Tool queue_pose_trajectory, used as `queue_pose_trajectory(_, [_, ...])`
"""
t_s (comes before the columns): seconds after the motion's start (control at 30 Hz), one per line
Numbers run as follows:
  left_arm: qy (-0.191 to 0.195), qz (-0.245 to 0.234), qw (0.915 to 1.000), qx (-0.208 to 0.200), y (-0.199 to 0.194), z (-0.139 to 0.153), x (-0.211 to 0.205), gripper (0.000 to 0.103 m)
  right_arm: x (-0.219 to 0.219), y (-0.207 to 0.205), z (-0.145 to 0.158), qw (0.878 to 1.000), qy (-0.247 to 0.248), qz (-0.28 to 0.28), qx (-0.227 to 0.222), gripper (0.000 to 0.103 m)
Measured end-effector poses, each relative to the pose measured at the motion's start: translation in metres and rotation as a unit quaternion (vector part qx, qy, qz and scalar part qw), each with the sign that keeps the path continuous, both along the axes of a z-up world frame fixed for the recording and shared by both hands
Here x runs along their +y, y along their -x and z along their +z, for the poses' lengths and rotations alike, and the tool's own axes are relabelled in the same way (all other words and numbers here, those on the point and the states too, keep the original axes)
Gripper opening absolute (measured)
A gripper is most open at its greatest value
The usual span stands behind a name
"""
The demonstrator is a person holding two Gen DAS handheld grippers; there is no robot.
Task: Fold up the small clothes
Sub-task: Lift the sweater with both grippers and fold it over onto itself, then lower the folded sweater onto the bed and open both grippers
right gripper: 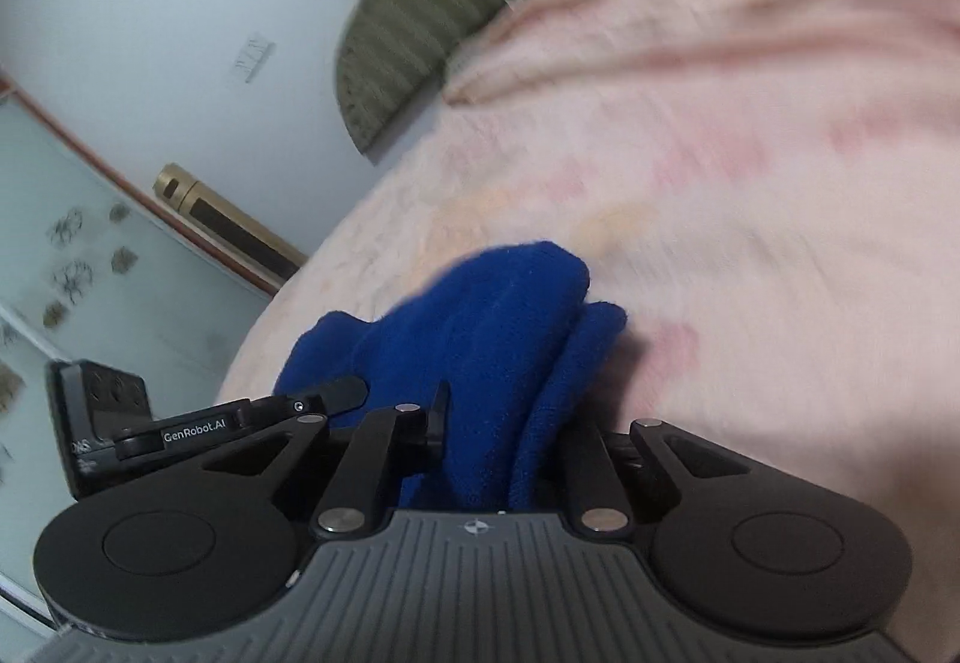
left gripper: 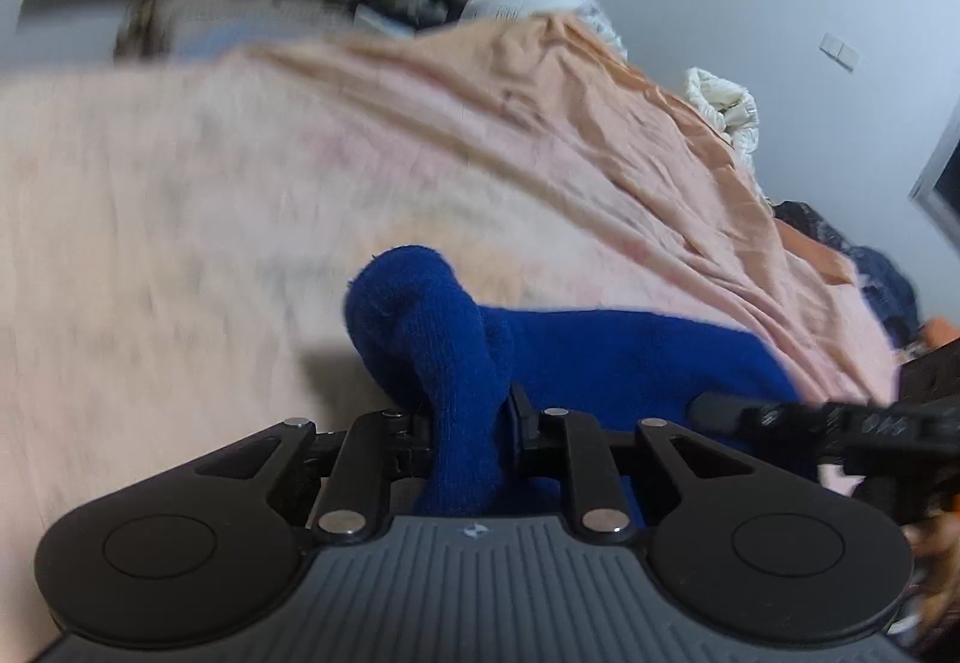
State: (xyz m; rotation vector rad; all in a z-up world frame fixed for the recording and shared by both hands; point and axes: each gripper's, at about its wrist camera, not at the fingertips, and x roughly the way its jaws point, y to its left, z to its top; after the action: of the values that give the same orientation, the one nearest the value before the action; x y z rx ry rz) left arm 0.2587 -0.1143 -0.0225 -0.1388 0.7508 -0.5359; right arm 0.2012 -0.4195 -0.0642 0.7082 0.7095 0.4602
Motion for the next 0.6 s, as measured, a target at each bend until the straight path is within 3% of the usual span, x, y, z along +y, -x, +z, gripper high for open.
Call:
queue_pose_trajectory(0.1, [-0.063,0.012,0.9979,0.000,-0.005,0.001,-0.020,0.022,-0.002,0.000,0.008,0.999,-0.001,-0.042,-0.023,0.018])
queue_pose_trajectory(0.2, [-0.096,0.009,0.9948,-0.033,0.021,0.012,-0.014,0.028,0.001,-0.006,0.003,0.995,0.043,-0.086,0.027,0.034])
queue_pose_trajectory(0.27, [-0.104,0.002,0.9935,-0.045,0.044,0.020,0.000,0.044,-0.001,0.012,0.012,0.994,0.038,-0.102,0.019,0.039])
queue_pose_trajectory(0.3, [-0.095,0.001,0.9947,-0.040,0.056,0.022,0.010,0.064,-0.003,0.023,0.017,0.993,0.035,-0.109,0.012,0.041])
queue_pose_trajectory(0.33, [-0.081,-0.004,0.9961,-0.034,0.068,0.022,0.019,0.074,-0.006,0.037,0.021,0.993,0.032,-0.115,0.008,0.046])
queue_pose_trajectory(0.43, [-0.042,-0.035,0.9985,0.003,0.104,0.016,0.038,0.074,-0.014,0.082,0.023,0.995,0.019,-0.099,0.020,0.057])
queue_pose_trajectory(0.57, [0.011,-0.060,0.9952,0.077,0.135,-0.008,0.046,0.070,-0.011,0.128,0.003,0.997,-0.020,-0.046,0.056,0.061])
queue_pose_trajectory(0.6, [0.015,-0.064,0.9938,0.089,0.137,-0.014,0.045,0.041,-0.008,0.138,-0.003,0.997,-0.033,-0.040,0.057,0.062])
